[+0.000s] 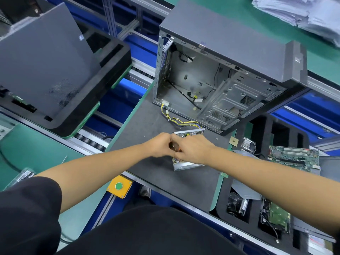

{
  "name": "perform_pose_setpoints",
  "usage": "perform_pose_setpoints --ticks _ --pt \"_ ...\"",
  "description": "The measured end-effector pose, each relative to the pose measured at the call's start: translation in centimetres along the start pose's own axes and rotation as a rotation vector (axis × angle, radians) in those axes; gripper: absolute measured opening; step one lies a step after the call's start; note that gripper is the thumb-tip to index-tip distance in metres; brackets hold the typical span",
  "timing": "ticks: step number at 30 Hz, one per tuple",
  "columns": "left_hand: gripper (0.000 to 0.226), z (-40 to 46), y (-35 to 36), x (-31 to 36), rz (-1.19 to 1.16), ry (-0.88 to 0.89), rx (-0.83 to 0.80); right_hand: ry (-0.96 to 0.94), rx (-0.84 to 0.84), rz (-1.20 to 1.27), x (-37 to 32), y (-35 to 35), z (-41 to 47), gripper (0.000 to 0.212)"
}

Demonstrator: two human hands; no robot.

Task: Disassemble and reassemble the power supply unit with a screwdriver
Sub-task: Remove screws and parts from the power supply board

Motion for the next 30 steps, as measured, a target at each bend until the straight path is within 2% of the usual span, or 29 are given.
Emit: perform_pose_setpoints --ticks 2,3,4,6,8,10,12,14,16,18,22,26,28,30 --pt "0.009 -0.2 0.5 0.4 0.016 0.011 -0.116 -0.296 -0.033 -0.263 -1.5 -0.4 -0.5 0.022" --pt "0.015 -0.2 0.6 0.7 0.056 0.015 -0.157 -0.385 -0.079 -0.354 -1.7 -0.3 -0.7 0.018" --pt "0.02 -0.1 0.5 0.8 0.068 0.026 -0.176 -0.397 -0.116 -0.376 -1.5 -0.1 -0.6 0.016" --pt "0.021 0.1 0.2 0.7 0.028 0.008 -0.13 -0.266 -0.096 -0.198 -0.8 0.0 -0.2 0.015" --pt "0.027 0.4 -0.2 0.6 -0.01 -0.012 -0.02 0.001 -0.038 0.042 0.9 0.7 0.0 0.019" --pt "0.028 0.5 -0.2 0.4 -0.004 -0.032 0.061 0.155 -0.024 0.211 2.1 1.8 -0.3 0.02" --pt "0.021 0.6 0.3 0.7 -0.03 -0.002 -0.001 0.066 -0.032 0.142 1.9 1.3 -0.7 0.022" --pt "0.019 0.7 1.1 1.5 0.003 0.052 -0.118 -0.211 -0.058 -0.126 0.5 0.6 -1.2 0.025" --pt "0.018 0.8 1.3 1.8 0.077 0.062 -0.152 -0.405 -0.142 -0.368 -0.4 1.1 -1.6 0.02" --pt "0.022 1.0 0.8 1.7 0.078 0.057 -0.125 -0.392 -0.143 -0.36 -0.7 1.3 -1.3 0.016" --pt "0.031 0.6 0.4 -0.1 0.084 -0.009 -0.067 -0.176 -0.069 -0.172 -1.0 1.1 0.0 0.006" --pt "0.016 0.4 0.7 -0.6 -0.033 0.005 -0.054 0.026 -0.148 0.176 0.3 0.8 1.2 0.01" --pt "0.017 0.2 0.3 -0.6 -0.019 0.012 -0.047 -0.022 -0.156 0.168 0.5 0.2 1.1 0.013" --pt "0.017 0.3 0.0 -0.4 0.033 0.04 -0.063 -0.174 -0.122 -0.07 0.0 -0.8 0.7 0.025"
Point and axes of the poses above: each hand's wrist, its own z-axis towards the middle knuckle, its own y-axis out of the palm, x = y × z, the point moved 8 cm from there along z, towards the middle knuckle, and after that the axes turned 9 degrees about -x, right-handed, at the moved point
